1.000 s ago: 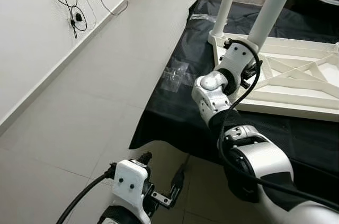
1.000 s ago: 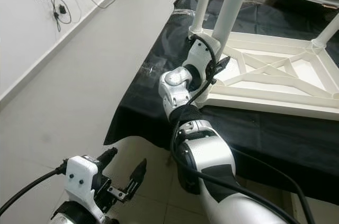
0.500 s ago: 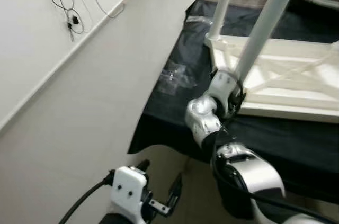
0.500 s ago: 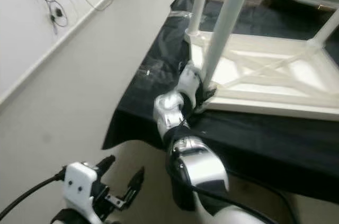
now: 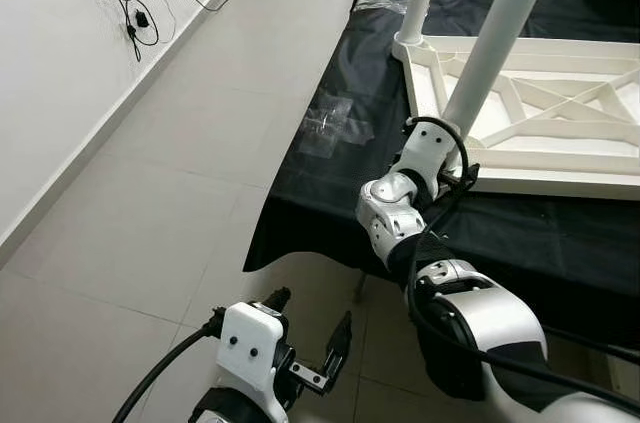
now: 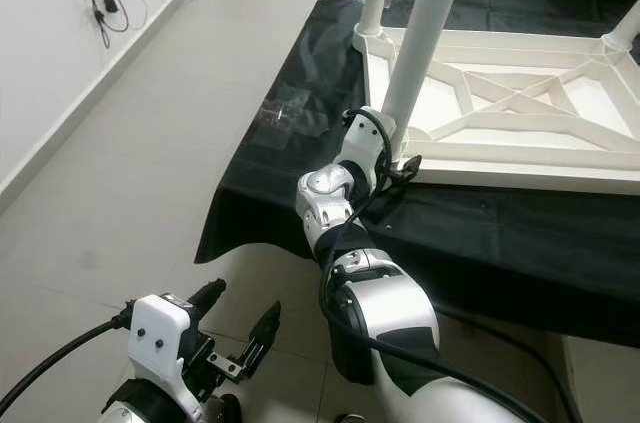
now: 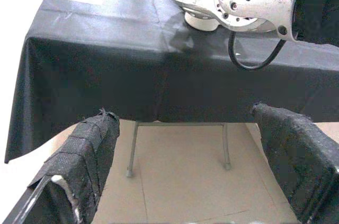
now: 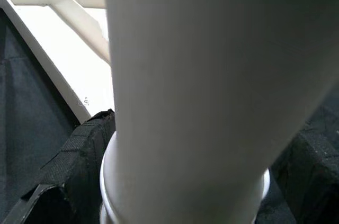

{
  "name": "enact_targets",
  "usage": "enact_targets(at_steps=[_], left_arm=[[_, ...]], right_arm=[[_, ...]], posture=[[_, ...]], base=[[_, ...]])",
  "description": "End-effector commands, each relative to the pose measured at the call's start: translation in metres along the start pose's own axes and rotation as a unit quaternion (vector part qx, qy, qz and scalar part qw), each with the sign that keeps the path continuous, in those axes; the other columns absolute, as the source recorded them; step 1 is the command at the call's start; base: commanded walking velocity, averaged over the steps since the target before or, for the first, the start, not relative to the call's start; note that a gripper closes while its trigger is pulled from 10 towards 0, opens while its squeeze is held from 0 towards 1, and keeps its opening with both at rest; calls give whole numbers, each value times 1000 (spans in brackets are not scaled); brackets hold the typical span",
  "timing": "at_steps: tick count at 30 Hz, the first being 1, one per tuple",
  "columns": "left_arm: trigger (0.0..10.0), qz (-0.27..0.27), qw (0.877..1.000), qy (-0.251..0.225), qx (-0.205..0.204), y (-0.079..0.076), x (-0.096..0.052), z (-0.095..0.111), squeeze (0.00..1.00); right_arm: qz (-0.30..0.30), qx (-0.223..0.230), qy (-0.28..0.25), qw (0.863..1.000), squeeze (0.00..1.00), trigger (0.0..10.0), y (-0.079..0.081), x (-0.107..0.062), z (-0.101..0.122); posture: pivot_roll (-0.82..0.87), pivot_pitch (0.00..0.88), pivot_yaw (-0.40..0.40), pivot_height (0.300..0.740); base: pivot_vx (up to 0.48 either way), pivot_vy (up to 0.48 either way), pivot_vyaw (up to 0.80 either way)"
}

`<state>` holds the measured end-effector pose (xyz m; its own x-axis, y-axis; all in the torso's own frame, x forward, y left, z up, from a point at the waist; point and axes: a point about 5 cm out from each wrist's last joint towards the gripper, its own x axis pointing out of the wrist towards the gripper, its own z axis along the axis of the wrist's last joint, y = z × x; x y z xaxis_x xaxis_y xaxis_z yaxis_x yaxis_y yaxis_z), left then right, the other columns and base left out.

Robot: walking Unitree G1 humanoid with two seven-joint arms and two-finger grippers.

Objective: Building children table

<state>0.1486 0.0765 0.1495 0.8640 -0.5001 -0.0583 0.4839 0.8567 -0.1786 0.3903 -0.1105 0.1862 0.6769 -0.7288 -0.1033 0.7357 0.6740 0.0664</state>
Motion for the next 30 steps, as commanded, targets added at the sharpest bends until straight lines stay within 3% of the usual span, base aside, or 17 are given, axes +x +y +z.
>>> enact_targets(at_steps=[1, 9, 10, 11, 12, 23, 24, 28, 29, 30], left_arm=[[10000, 0, 1000, 15, -1, -1, -1, -6, 0], [10000, 0, 1000, 15, -1, 0, 0, -8, 0], [10000, 0, 1000, 15, 0, 1, 0, -8, 0], [10000, 0, 1000, 15, 0, 1, 0, -8, 0], [10000, 0, 1000, 15, 0, 1, 0, -9, 0], [10000, 1, 1000, 16, 3, 5, 2, -12, 0], [10000, 1, 1000, 16, 3, 6, 3, -12, 0], [10000, 2, 1000, 16, 3, 7, 3, -13, 0], [10000, 2, 1000, 16, 3, 7, 4, -13, 0], [10000, 3, 1000, 16, 4, 8, 5, -14, 0]], right_arm=[[-14, -13, 42, 999, 0, 10000, -7, 1, -17], [32, -17, 57, 998, 0, 10000, 2, -9, -25], [53, -17, 60, 997, 553, 10000, 5, -12, -27], [60, -16, 65, 996, 553, 10000, 6, -13, -28], [73, -14, 62, 995, 1000, 10000, 8, -15, -27], [109, -7, 39, 993, 1000, 10000, 18, -28, -24], [121, -4, 34, 992, 557, 10000, 20, -30, -23], [127, -3, 33, 991, 557, 10000, 20, -31, -23], [138, -1, 32, 990, 0, 10000, 22, -33, -23], [150, 1, 27, 988, 0, 10000, 23, -35, -22]], posture=[[187, 237, -19, 740], [184, 221, -22, 740], [180, 213, -22, 740], [180, 213, -22, 740], [179, 211, -22, 740], [173, 186, -19, 740], [170, 177, -20, 740], [170, 177, -20, 740], [169, 174, -21, 740], [167, 168, -22, 740]], base=[[0, 0, 0], [0, 0, 0], [0, 0, 0], [0, 0, 0], [0, 0, 0], [0, 0, 0], [0, 0, 0], [0, 0, 0], [0, 0, 0], [0, 0, 0]])
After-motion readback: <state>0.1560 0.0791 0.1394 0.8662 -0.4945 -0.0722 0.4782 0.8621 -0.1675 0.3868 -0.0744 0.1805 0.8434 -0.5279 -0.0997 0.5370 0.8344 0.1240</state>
